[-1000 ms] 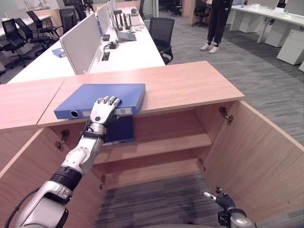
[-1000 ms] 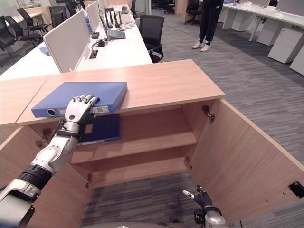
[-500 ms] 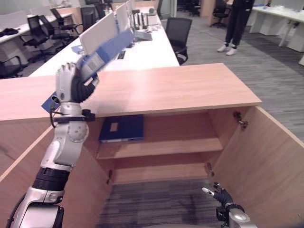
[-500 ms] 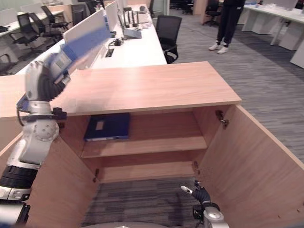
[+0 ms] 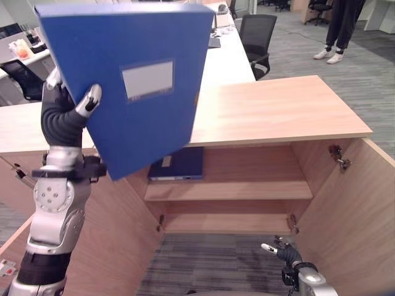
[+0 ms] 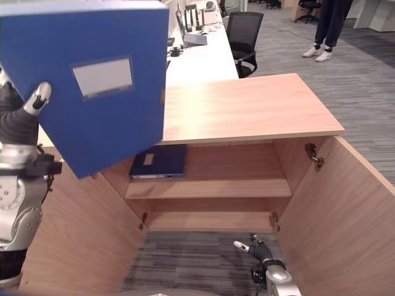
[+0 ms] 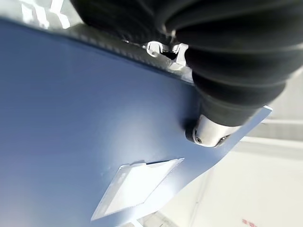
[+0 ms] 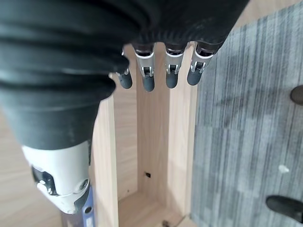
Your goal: Put the empty folder in the office cabinet
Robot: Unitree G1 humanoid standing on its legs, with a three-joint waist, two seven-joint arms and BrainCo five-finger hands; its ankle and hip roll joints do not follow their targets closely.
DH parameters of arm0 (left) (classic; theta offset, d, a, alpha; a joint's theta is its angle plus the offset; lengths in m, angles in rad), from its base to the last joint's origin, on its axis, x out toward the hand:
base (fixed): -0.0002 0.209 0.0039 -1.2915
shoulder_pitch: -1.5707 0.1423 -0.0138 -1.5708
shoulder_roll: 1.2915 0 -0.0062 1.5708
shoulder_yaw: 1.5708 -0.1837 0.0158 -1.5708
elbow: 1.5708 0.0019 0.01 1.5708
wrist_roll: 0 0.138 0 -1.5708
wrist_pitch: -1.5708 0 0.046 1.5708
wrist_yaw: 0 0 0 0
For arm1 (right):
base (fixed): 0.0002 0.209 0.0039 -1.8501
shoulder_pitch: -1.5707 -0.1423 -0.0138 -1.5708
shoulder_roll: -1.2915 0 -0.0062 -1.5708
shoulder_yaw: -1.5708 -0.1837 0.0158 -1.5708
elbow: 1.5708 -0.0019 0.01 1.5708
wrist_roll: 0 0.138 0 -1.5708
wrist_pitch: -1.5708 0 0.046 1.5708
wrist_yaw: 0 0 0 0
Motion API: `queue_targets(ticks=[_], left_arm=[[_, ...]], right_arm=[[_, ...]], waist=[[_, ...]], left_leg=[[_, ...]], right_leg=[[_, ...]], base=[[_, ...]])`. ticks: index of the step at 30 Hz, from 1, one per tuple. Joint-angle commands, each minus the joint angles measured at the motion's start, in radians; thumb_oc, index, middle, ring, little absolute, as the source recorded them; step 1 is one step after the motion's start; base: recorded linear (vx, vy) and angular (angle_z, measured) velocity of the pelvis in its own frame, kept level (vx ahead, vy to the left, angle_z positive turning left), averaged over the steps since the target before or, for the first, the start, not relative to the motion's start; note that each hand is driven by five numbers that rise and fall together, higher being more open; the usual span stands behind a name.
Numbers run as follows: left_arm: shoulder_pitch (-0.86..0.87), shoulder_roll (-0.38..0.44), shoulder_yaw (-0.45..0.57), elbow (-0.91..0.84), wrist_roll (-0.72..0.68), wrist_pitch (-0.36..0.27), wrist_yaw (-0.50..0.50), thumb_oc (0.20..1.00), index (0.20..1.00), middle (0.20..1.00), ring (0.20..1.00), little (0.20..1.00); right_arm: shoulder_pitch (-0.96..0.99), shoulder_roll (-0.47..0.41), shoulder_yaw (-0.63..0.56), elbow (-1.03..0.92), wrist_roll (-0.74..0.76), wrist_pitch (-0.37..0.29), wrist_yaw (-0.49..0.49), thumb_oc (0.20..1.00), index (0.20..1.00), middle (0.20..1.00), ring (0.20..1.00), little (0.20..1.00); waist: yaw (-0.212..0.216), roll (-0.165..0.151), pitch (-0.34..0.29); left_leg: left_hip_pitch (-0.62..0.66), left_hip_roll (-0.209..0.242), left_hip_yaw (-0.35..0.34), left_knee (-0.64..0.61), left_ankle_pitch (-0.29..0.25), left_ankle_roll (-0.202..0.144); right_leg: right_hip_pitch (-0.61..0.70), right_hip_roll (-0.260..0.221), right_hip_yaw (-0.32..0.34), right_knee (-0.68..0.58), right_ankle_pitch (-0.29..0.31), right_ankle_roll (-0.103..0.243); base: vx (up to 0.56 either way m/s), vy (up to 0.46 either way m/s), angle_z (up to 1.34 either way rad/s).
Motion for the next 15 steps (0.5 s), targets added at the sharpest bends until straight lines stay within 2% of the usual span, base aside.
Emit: queue_targets(ticks=[1, 5, 6, 7, 8, 11, 12, 15], left_arm=[[-0.089, 0.074, 0.069, 0.014, -0.172, -0.014, -0.054, 0.2, 0.2, 0.2, 0.2, 0.2], [-0.016, 0.101, 0.069, 0.04, -0.21, 0.031, -0.096, 0.2, 0.2, 0.2, 0.2, 0.2], [0.01, 0.096, 0.052, 0.051, -0.211, 0.059, -0.105, 0.2, 0.2, 0.2, 0.2, 0.2], [0.032, 0.107, 0.041, 0.067, -0.154, 0.076, -0.112, 0.2, 0.2, 0.2, 0.2, 0.2], [0.054, 0.08, 0.001, 0.089, -0.108, 0.105, -0.129, 0.2, 0.2, 0.2, 0.2, 0.2], [0.07, 0.018, -0.063, 0.133, -0.046, 0.132, -0.154, 0.2, 0.2, 0.2, 0.2, 0.2], [0.068, -0.015, -0.093, 0.169, -0.04, 0.147, -0.175, 0.2, 0.2, 0.2, 0.2, 0.2], [0.053, -0.029, -0.124, 0.204, -0.032, 0.16, -0.189, 0.2, 0.2, 0.2, 0.2, 0.2]], right_arm=[[-0.103, 0.021, 0.017, -0.015, -0.008, -0.008, 0.016, 1.0, 1.0, 1.0, 1.0, 1.0], [-0.104, 0.017, 0.013, -0.003, -0.023, -0.001, 0.017, 1.0, 1.0, 1.0, 1.0, 1.0], [-0.104, 0.013, 0.015, -0.015, -0.027, 0.002, 0.02, 1.0, 1.0, 1.0, 1.0, 1.0], [-0.107, 0.006, 0.011, -0.035, -0.027, 0.004, 0.02, 1.0, 1.0, 1.0, 1.0, 1.0], [-0.108, -0.012, 0.013, -0.089, -0.042, 0.006, 0.031, 1.0, 1.0, 1.0, 1.0, 1.0], [-0.11, -0.047, 0.009, -0.192, -0.032, 0.01, 0.063, 1.0, 1.0, 1.0, 1.0, 1.0], [-0.099, -0.074, -0.001, -0.285, 0.014, 0.018, 0.093, 1.0, 1.0, 1.0, 1.0, 1.0], [-0.1, -0.109, -0.005, -0.389, 0.081, 0.032, 0.137, 1.0, 1.0, 1.0, 1.0, 1.0]], waist=[[0.006, -0.068, 0.046], [0.011, -0.067, 0.045], [0.012, -0.069, 0.047], [0.014, -0.07, 0.048], [0.013, -0.074, 0.049], [0.011, -0.082, 0.054], [0.005, -0.087, 0.054], [0.001, -0.093, 0.055]], left_leg=[[0.072, -0.012, 0.028, 0.013, -0.118, -0.034], [0.072, -0.008, 0.027, 0.013, -0.115, -0.034], [0.072, -0.006, 0.026, 0.013, -0.113, -0.034], [0.07, -0.005, 0.026, 0.013, -0.113, -0.033], [0.068, -0.004, 0.028, 0.013, -0.113, -0.033], [0.066, -0.003, 0.031, 0.013, -0.114, -0.03], [0.066, -0.003, 0.033, 0.013, -0.115, -0.03], [0.067, -0.003, 0.037, 0.013, -0.116, -0.03]], right_leg=[[0.03, -0.031, -0.009, 0.026, -0.124, 0.02], [0.032, -0.029, -0.013, 0.028, -0.125, 0.019], [0.031, -0.029, -0.013, 0.029, -0.124, 0.02], [0.029, -0.029, -0.012, 0.029, -0.124, 0.02], [0.025, -0.03, -0.012, 0.029, -0.123, 0.021], [0.02, -0.031, -0.007, 0.03, -0.122, 0.02], [0.018, -0.032, -0.004, 0.03, -0.123, 0.021], [0.017, -0.034, -0.001, 0.03, -0.121, 0.021]], base=[[-0.02, 0.004, 0.1], [-0.01, 0.006, 0.1], [0.0, 0.0, 0.0], [0.0, 0.0, 0.0], [0.0, 0.0, 0.0], [0.0, 0.0, 0.0], [-0.01, 0.009, -0.04], [-0.01, 0.01, -0.06]])
